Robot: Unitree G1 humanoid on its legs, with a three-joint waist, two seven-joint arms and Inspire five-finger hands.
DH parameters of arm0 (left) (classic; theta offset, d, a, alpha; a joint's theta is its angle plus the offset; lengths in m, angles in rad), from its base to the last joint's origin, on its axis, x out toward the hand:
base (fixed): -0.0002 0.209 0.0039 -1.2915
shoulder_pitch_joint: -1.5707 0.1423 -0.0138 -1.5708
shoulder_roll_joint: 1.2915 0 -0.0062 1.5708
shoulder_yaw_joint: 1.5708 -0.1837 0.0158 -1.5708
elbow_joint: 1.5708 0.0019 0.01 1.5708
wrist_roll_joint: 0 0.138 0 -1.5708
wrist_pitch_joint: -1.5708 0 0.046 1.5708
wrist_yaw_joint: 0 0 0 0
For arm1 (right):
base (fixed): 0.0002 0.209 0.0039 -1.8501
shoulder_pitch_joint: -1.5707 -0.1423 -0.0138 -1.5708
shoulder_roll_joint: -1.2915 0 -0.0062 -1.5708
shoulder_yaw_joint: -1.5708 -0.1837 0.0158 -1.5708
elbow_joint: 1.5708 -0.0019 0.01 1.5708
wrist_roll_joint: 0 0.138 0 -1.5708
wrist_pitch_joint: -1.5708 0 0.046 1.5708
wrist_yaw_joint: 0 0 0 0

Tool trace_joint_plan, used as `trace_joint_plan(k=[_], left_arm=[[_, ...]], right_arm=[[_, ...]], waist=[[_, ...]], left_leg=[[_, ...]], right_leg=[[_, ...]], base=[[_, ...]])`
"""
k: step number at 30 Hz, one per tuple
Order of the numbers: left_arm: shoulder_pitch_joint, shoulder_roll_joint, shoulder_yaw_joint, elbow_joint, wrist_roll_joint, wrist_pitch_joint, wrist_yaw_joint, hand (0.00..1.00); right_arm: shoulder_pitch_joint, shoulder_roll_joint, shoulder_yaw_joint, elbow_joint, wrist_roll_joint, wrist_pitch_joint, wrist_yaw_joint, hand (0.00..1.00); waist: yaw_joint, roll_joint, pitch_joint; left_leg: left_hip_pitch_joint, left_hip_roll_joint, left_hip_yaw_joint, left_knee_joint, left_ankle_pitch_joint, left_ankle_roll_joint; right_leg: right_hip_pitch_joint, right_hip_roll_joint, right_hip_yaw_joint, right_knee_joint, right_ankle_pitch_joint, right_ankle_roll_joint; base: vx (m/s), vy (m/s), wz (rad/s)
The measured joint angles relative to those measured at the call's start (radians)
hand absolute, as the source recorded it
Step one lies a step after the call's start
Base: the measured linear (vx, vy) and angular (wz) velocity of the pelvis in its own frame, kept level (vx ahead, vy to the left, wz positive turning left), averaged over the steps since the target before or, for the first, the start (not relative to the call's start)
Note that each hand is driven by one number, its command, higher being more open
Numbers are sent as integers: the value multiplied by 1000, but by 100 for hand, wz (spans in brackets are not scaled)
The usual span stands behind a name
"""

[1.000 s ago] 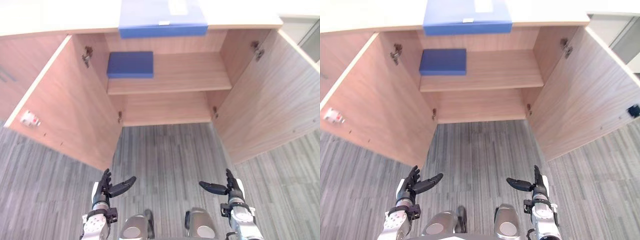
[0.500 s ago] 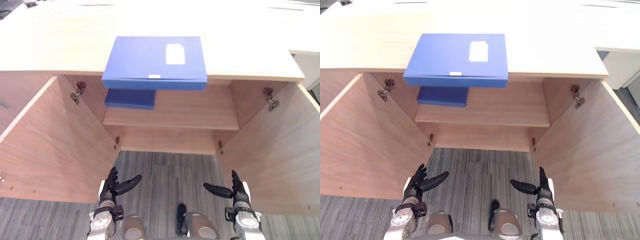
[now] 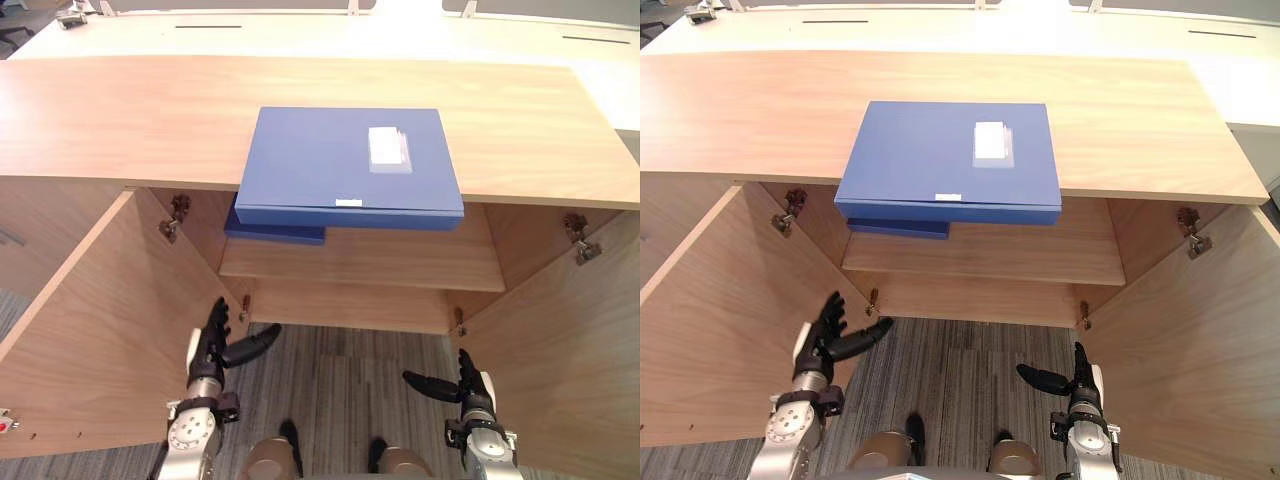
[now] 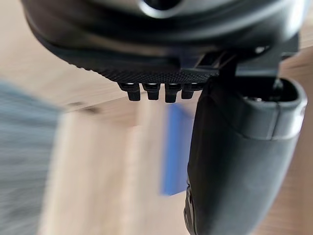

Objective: Walk over to the cabinet, pick up the folder, carry it to the office cabinet, place the folder inside the office cabinet, then close the office cabinet door

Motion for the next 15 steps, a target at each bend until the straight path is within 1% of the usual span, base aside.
trace_joint_plan(k=[2, 3, 5, 6, 8, 10, 12, 15], left_arm=[[29, 11, 8, -121, 60, -20, 41, 100], [40, 13, 7, -152, 74, -25, 51, 100], [71, 19, 6, -251, 158, -56, 87, 100], [72, 24, 5, -266, 184, -64, 98, 100], [72, 46, 5, -309, 311, -72, 138, 100], [71, 60, 0, -328, 380, -73, 163, 100], [63, 98, -35, -333, 472, -73, 193, 100], [44, 130, -77, -333, 562, -73, 210, 100]], right_arm=[[-1, -6, -1, 28, 0, -14, 2, 100], [0, -8, -1, 32, 0, -15, 2, 100], [9, -18, -1, 60, -1, -28, 2, 100], [12, -20, -1, 65, -2, -28, 2, 100], [37, -23, 1, 67, -5, -33, 0, 100], [38, -24, 2, 77, -9, -38, -3, 100], [39, -33, 20, 106, -13, -41, -7, 100], [42, -35, 41, 107, -14, -41, -9, 100]], waist=[[1, 0, -8], [0, 1, -15], [0, 4, -32], [1, 5, -36], [-1, 9, -56], [-6, 8, -56], [-13, 8, -75], [-17, 8, -81]], left_leg=[[19, -1, -9, -15, 2, 3], [19, -1, -11, -18, 2, 3], [29, -1, -12, -31, 4, 6], [31, -1, -12, -33, 5, 6], [37, -2, -14, -42, 7, 8], [48, -2, -14, -49, 9, 9], [58, -6, -13, -72, 21, 12], [68, -9, -8, -84, 26, 14]], right_leg=[[21, 5, -2, -15, 1, 1], [22, 5, -2, -18, 1, 1], [29, 8, 0, -24, 1, 0], [31, 9, 0, -26, 1, 0], [36, 11, 2, -32, 2, -1], [43, 11, 5, -34, 2, -1], [43, 11, 17, -37, 3, -3], [44, 11, 32, -37, 4, -4]], base=[[-2, -28, 6], [-7, -31, 4], [0, 0, 0], [0, 0, 0], [0, 0, 0], [-3, -5, -2], [0, 0, 0], [-22, 9, -5]])
